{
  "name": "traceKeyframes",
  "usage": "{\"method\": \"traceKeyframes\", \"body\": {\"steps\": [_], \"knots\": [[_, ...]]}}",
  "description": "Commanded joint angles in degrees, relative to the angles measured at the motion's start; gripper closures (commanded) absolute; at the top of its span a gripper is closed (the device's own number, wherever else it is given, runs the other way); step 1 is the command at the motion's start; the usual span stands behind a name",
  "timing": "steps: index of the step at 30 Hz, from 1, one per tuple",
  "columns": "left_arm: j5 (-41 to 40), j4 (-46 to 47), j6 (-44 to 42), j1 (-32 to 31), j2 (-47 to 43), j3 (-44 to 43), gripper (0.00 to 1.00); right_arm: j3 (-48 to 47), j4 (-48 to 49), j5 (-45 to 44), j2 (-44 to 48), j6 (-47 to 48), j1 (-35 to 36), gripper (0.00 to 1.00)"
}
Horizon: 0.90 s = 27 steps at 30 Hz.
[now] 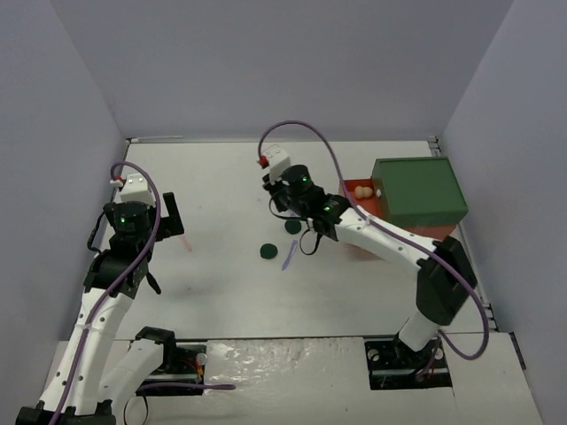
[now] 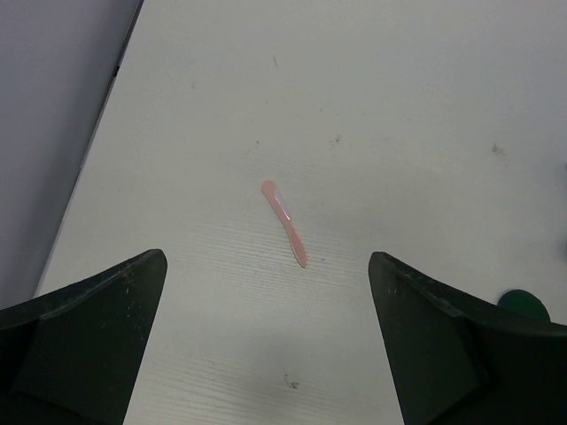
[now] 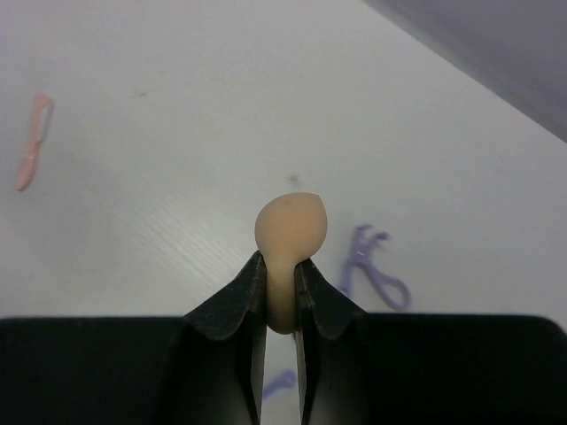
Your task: Organize the makeup
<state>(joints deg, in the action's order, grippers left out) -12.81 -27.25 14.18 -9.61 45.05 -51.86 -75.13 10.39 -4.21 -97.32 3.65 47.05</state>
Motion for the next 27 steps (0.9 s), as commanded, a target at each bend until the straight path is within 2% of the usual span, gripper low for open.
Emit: {"method": "traceKeyframes", "body": {"steps": [1, 5, 10, 15, 17, 18, 20, 24, 27], "knots": [[0.9, 2.0, 0.8, 0.6, 0.7, -3.3, 0.03, 8.1, -4.8, -10.4, 12.4, -0.5, -7.4, 0.99], [1.3, 1.9, 0.9, 0.6, 1.2, -3.3, 0.03, 12.6, -9.5, -12.6, 20.2, -2.0, -13.2, 0.98], [1.6, 1.9, 0.9, 0.6, 1.6, -3.3, 0.03, 14.5, -13.5, -13.7, 23.2, -6.4, -19.4, 0.97], [1.5, 1.8, 0.9, 0.5, 1.6, -3.3, 0.03, 14.0, -15.8, -12.0, 21.8, -9.6, -24.3, 0.86], [1.5, 1.8, 0.9, 0.6, 1.6, -3.3, 0.03, 13.9, -15.8, -10.7, 21.5, -9.7, -24.6, 0.77], [1.5, 1.8, 0.9, 0.6, 1.6, -3.3, 0.03, 13.5, -15.9, -9.7, 21.2, -9.5, -24.8, 0.64], [1.5, 1.8, 0.9, 0.6, 1.5, -3.3, 0.03, 12.9, -15.9, -8.4, 21.0, -9.4, -24.9, 0.48], [1.6, 1.9, 0.9, 0.6, 1.6, -3.3, 0.03, 12.0, -15.9, -7.0, 21.4, -9.1, -24.8, 0.31], [1.8, 2.0, 1.0, 0.6, 1.6, -3.3, 0.03, 11.3, -15.9, -6.2, 21.5, -8.8, -24.7, 0.23]]}}
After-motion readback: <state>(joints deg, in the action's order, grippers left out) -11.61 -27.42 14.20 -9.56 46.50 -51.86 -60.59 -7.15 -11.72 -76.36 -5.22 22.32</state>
